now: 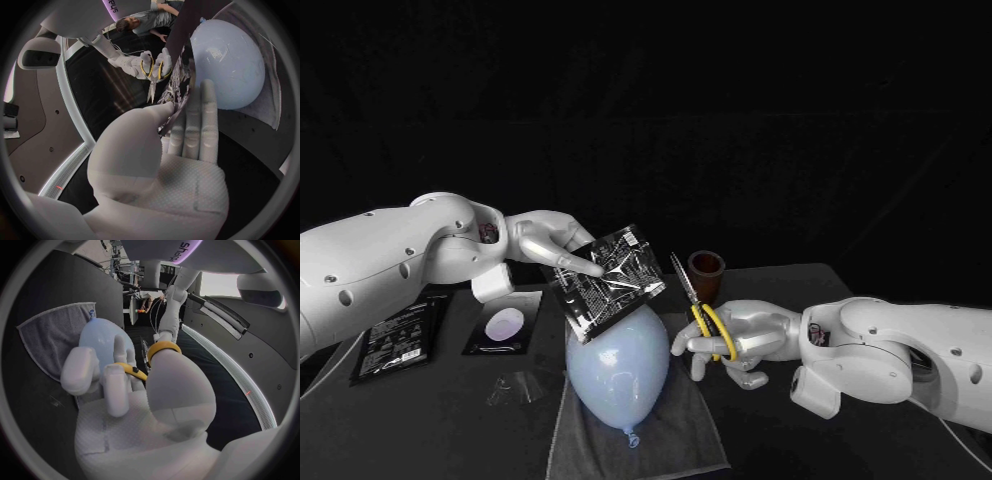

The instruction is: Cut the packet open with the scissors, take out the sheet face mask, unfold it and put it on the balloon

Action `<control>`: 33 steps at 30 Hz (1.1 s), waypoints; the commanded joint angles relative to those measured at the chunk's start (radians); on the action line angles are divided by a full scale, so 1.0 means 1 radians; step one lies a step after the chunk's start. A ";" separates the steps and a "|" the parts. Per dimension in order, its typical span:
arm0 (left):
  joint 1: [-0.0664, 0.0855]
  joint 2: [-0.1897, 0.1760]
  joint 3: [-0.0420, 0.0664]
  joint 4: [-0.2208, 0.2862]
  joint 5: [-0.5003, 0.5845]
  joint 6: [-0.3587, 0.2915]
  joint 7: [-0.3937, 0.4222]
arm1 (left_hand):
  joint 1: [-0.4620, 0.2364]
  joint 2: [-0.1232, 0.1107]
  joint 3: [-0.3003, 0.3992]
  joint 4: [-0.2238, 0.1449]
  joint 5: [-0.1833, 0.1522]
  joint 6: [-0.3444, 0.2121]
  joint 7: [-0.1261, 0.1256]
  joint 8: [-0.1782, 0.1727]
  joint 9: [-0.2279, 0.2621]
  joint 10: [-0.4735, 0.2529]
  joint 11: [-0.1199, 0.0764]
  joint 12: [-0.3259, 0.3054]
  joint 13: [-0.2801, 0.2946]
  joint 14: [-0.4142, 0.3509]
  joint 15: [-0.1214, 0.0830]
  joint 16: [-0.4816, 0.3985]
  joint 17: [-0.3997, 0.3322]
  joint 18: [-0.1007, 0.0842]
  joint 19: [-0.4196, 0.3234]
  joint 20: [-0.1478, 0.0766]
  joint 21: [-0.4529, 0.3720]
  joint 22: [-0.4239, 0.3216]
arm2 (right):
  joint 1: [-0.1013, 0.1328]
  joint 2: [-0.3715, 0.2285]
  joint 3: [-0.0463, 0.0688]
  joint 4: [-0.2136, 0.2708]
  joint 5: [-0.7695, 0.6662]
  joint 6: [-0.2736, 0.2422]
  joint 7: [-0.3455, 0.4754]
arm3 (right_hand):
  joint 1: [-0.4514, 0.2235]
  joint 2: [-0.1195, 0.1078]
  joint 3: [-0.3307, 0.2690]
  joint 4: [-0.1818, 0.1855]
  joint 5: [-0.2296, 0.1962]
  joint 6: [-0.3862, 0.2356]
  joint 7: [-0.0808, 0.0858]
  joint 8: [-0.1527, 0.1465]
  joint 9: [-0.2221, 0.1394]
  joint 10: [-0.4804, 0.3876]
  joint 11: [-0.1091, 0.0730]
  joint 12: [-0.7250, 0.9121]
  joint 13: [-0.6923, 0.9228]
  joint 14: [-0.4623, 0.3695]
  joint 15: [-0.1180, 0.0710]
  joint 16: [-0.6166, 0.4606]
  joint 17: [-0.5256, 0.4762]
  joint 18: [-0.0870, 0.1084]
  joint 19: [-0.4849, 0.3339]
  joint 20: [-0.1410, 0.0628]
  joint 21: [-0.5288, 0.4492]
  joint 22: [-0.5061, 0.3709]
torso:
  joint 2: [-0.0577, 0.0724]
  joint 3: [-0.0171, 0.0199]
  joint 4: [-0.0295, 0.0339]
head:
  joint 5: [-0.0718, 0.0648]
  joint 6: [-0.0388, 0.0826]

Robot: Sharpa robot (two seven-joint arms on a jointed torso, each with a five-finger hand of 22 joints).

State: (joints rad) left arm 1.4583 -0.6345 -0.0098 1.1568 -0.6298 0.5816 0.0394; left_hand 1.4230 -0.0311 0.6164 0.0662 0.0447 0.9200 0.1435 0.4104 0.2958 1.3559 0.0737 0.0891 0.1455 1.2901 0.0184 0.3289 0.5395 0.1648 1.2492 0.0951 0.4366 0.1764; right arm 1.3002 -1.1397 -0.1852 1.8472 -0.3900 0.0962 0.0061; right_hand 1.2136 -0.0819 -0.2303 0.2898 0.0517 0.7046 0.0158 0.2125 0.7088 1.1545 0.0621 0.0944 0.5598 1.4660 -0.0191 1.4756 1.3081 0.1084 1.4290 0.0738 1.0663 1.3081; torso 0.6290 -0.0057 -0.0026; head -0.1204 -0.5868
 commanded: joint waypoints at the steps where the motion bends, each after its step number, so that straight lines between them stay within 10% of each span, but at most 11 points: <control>1: 0.002 0.002 0.001 0.001 0.001 0.010 0.008 | 0.002 0.005 0.003 0.000 0.003 0.006 0.002 0.003 0.181 0.004 -0.003 0.001 0.001 -0.001 -0.008 0.004 0.001 0.012 -0.004 -0.004 0.004 0.002 | 0.001 0.001 0.001 0.002 0.027 0.011 0.008 | -0.004 -0.060 0.017 0.006 0.000 -0.220 0.161 -0.027 -0.020 -0.050 0.027 -0.035 -0.060 0.078 0.020 0.002 0.142 -0.017 -0.001 0.016 -0.012 0.029 | 0.001 -0.0007 0.0002 | 0.000 -0.001; 9: 0.002 0.003 0.001 -0.001 0.000 0.010 0.008 | 0.002 0.005 0.003 0.000 0.003 0.006 0.002 0.003 0.181 0.004 -0.003 0.001 0.001 -0.001 -0.008 0.004 0.001 0.012 -0.004 -0.004 0.004 0.002 | 0.001 0.002 0.001 0.005 0.040 0.025 -0.007 | -0.011 -0.142 0.007 0.010 0.004 -0.375 0.211 -0.005 -0.081 -0.178 0.081 -0.035 -0.238 0.071 0.066 -0.012 0.112 0.001 -0.021 0.057 -0.115 -0.030 | 0.000 -0.0001 0.0001 | 0.002 -0.003; 33: 0.002 0.010 0.002 0.009 -0.013 0.033 0.009 | 0.002 0.004 0.003 -0.001 0.004 0.007 0.002 0.002 0.182 0.004 -0.003 0.001 0.002 -0.002 -0.009 0.005 0.004 0.013 -0.006 -0.004 0.006 0.003 | 0.001 0.040 -0.001 -0.007 0.056 0.101 -0.067 | -0.004 -0.133 0.013 0.010 0.003 -0.394 0.218 0.075 -0.056 -0.193 0.089 -0.025 -0.340 0.070 0.074 -0.007 0.101 0.003 -0.005 0.071 -0.101 -0.038 | 0.001 -0.0004 0.0000 | 0.005 -0.008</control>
State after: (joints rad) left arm 1.4585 -0.6273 -0.0094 1.1622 -0.6360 0.5863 0.0388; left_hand 1.4230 -0.0311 0.6161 0.0660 0.0449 0.9211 0.1452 0.4099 0.2958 1.3559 0.0737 0.0891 0.1463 1.2881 0.0130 0.3288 0.5417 0.1650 1.2474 0.0969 0.4365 0.1779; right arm 1.3009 -1.1011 -0.1864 1.8399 -0.3416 0.1606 -0.0481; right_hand 1.2070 -0.2225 -0.2196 0.3005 0.0519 0.5732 0.0228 0.2864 0.6528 0.9511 0.1554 0.0669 0.2187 1.4664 0.0502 1.4656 1.3081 0.1069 1.4178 0.1457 0.9613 1.2682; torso 0.6296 -0.0063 -0.0026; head -0.1153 -0.5944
